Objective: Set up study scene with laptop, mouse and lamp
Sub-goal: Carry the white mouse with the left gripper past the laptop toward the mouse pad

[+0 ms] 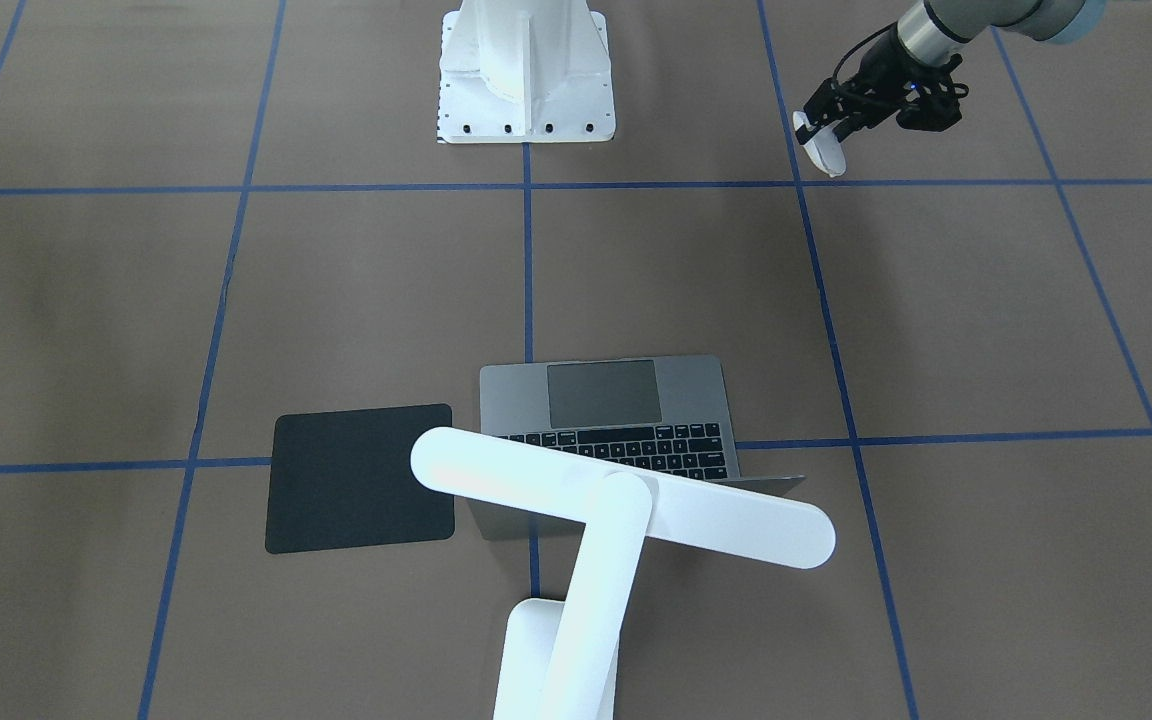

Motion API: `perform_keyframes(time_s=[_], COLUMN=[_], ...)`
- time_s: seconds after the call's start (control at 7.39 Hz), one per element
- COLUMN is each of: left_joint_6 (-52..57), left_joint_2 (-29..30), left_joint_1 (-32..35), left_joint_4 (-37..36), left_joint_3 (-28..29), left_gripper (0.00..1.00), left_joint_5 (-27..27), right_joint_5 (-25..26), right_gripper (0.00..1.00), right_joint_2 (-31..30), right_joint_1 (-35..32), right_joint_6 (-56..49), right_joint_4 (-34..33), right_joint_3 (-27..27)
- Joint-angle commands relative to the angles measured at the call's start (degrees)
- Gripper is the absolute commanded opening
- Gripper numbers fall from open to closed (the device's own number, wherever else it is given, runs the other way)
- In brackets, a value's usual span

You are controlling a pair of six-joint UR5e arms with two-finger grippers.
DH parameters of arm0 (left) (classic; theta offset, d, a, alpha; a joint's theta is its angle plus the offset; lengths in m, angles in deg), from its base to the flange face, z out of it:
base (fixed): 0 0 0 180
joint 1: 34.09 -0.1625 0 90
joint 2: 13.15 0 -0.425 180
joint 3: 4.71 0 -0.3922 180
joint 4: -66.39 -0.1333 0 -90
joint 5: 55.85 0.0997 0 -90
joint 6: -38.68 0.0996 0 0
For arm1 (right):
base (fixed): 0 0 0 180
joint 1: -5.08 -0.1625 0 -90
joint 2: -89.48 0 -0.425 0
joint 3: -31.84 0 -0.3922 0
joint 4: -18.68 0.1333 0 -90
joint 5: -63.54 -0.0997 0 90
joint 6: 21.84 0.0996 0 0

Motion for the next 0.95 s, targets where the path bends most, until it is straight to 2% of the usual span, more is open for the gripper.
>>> perform_keyframes(time_s=[0.0,0.14,0.27,0.54,0.81], left_joint_6=[5.18,9.48,10.74,15.11,16.46], left_joint_2=[17.34,26.21,32.91,46.18,58.67], left_joint_1=[2.07,3.21,3.57,4.62,5.85], left_joint_4=[-19.57,-26.71,-29.3,-29.5,-29.5], left_joint_3=[0.72,3.6,8.94,21.4,35.3], left_gripper=[0.6,0.6,0.6,0.6,0.6], left_joint_5=[-0.31,-0.14,0.13,2.31,2.68], right_joint_5=[0.16,0.16,0.25,0.16,0.25], right_gripper=[0.97,0.98,0.98,0.98,0.98], right_joint_2=[-0.09,-0.09,-0.26,0.18,0.26], right_joint_1=[-0.03,-0.03,-0.03,0.23,0.23], right_joint_6=[-0.12,-0.04,-0.04,-0.21,-0.04], right_joint_4=[0.11,0.11,0.11,1.77,7.65], right_joint_3=[-0.22,-0.31,-0.39,-1.7,-5.74])
